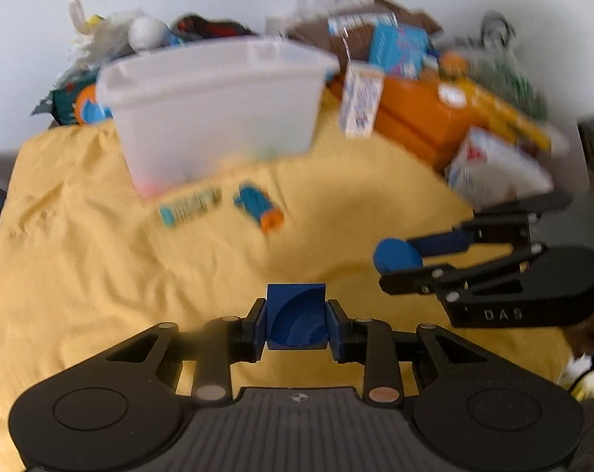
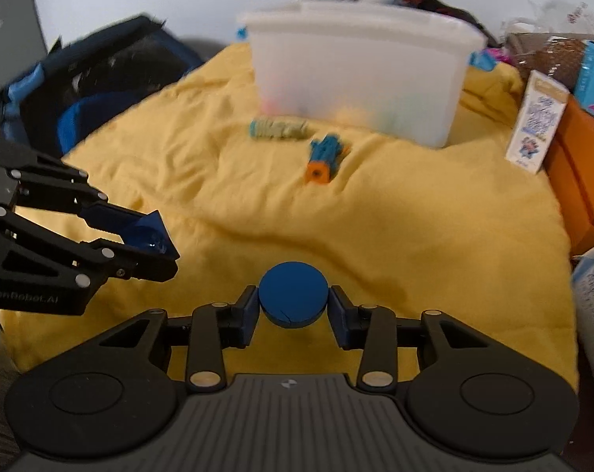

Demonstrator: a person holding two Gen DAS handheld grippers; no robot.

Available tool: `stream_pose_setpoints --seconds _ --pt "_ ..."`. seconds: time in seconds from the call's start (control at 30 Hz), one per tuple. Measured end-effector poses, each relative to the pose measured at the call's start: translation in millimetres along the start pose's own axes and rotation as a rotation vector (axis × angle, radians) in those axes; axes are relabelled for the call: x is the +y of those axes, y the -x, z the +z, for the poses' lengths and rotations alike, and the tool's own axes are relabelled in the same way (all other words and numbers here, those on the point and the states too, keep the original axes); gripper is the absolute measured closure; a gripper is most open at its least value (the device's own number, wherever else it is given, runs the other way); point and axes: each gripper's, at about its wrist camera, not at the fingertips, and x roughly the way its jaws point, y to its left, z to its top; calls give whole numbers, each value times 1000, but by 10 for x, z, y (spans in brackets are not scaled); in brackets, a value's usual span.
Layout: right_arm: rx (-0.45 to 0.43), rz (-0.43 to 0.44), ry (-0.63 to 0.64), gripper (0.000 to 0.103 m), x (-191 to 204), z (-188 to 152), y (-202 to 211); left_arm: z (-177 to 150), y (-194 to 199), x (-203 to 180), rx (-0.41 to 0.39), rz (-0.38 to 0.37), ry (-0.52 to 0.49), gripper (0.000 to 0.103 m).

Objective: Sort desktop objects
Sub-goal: 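Carry the blue disc and blue block over the white bin and open both tools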

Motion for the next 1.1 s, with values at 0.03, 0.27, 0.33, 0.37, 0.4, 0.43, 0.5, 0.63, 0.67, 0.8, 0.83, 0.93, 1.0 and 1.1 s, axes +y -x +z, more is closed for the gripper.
stream_pose_setpoints --seconds 0.03,0.27,0.33,0.37,0.4,0.43,0.5,0.63,0.67,0.8,0.83,0.93,1.0,1.1 --pt "-13 -2 -15 61 -33 51 49 94 27 21 -17 5 10 69" --pt "-136 -35 -15 61 -238 541 283 812 63 271 -112 82 27 69" --pt "-159 -37 -8 61 -318 693 274 1003 65 334 -142 102 17 69" --pt "-166 -52 -5 61 -350 786 261 1108 77 369 -163 110 6 69" --pt "-173 -63 -6 61 -374 870 257 1191 91 393 -180 118 -6 69" --pt "-187 -65 -9 61 -406 967 263 1283 101 417 -197 130 -22 69" --pt "-224 -53 -19 61 -457 1140 296 1447 130 460 -228 144 -45 69" --pt "-296 -90 -2 61 -508 1495 345 1780 157 542 -295 180 -84 69" --pt "-311 -98 -2 61 -526 1569 354 1860 147 566 -308 189 -85 69" --pt "-375 -102 -3 61 -557 1877 369 2120 -19 634 -311 215 -79 69" --pt "-390 -112 9 61 -553 1958 354 2164 -82 643 -304 217 -77 69" --pt "-396 -131 3 61 -586 2132 262 2259 -317 669 -275 236 -84 69" --pt "-382 -130 -22 61 -648 2235 156 2281 -448 697 -263 245 -88 69" --pt "-331 -162 -35 61 -718 2339 -68 2302 -608 750 -239 245 -77 69"
